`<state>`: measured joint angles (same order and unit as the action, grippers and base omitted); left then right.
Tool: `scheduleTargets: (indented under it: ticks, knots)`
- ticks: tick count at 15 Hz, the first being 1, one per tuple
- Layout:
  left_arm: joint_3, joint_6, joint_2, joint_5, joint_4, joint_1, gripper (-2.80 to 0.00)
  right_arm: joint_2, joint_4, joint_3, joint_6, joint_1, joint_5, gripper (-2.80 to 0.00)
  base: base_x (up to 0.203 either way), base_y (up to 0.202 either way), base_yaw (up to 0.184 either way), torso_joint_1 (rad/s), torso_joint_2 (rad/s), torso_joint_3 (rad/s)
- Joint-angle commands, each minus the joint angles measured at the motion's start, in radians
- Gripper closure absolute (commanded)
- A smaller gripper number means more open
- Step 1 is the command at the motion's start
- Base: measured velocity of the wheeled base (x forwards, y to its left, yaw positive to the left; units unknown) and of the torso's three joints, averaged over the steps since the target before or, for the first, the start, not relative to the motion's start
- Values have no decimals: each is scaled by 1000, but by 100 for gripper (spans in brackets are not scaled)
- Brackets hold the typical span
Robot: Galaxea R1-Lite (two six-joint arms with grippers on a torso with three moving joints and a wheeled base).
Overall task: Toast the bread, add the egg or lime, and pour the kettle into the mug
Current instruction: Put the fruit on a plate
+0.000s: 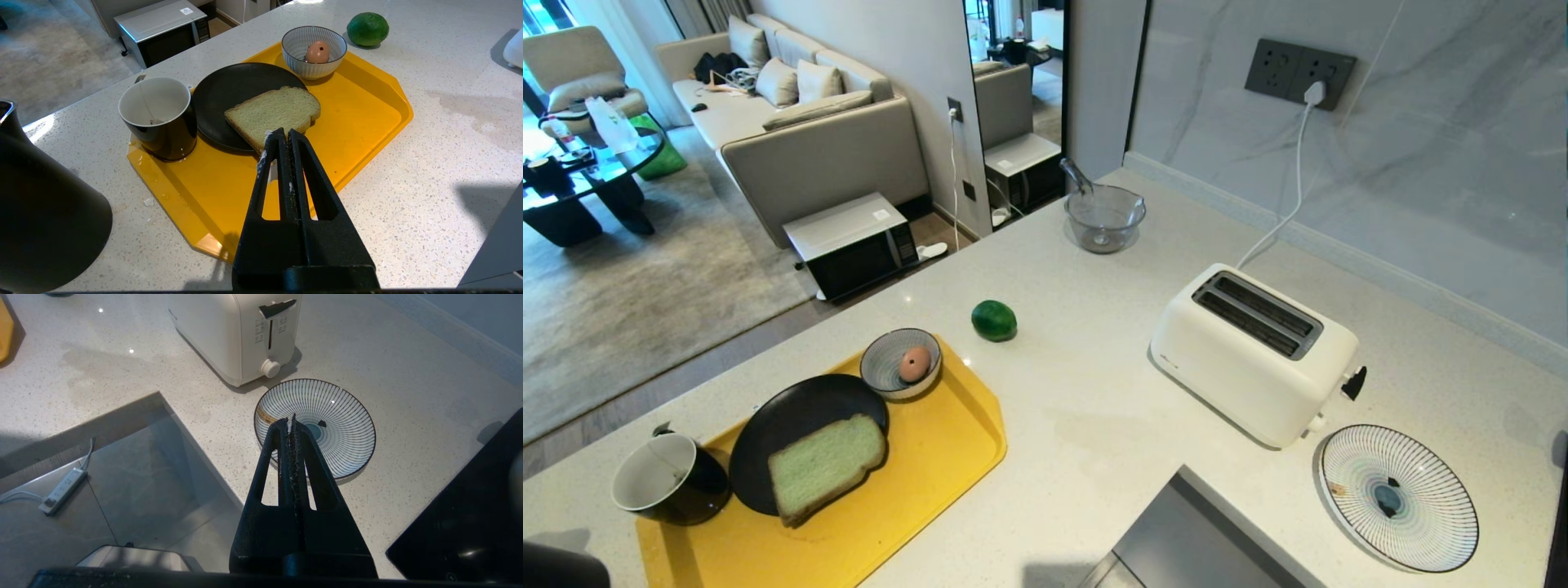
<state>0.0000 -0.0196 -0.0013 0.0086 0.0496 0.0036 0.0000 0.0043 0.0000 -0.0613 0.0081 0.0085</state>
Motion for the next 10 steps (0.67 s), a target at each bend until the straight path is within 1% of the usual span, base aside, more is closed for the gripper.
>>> scheduleTargets:
  ticks: [1,4,10]
  knots:
    - [15,0,-2,1,1,1,0,36,1,2,-21,1,10,0,0,0,0,0,0,0]
    - [15,0,-2,1,1,0,0,139,-31,2,-28,3,17,0,0,0,0,0,0,0]
    - [15,-1,-2,1,1,0,0,141,-29,2,-22,7,16,0,0,0,0,0,0,0]
